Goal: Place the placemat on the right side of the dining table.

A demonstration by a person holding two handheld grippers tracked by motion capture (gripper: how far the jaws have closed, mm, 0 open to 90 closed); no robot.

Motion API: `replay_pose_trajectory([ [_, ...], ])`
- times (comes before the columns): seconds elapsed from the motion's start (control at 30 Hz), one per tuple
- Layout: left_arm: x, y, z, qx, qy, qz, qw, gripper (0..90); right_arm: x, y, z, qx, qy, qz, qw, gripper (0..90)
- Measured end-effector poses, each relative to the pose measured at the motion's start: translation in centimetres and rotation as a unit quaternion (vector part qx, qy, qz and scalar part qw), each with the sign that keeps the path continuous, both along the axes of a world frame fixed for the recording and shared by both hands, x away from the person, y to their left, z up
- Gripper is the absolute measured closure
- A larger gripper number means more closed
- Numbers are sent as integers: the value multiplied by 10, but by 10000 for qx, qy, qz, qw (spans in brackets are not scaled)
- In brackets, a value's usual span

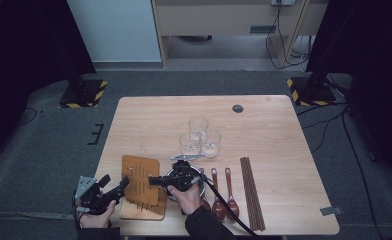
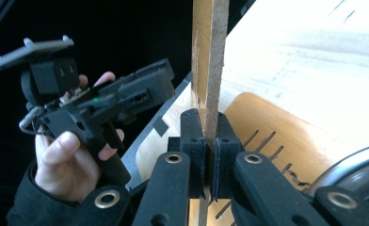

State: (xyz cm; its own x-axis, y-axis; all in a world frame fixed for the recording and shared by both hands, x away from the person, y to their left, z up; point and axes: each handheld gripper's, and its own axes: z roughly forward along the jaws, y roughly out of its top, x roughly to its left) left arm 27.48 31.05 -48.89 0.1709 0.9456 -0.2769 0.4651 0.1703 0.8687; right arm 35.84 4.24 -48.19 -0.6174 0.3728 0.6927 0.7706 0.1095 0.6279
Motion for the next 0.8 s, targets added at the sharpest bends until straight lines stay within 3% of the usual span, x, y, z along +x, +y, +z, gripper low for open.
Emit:
replay_pose_trajectory([
  [0.47,2,0,-4,169,109,34,9998,194,9,-21,17,124,-229,-432,9987,870],
  [0.8,6,-3,-10,374,349,32,9987,188,14,-36,27,235,-341,-758,9963,870],
])
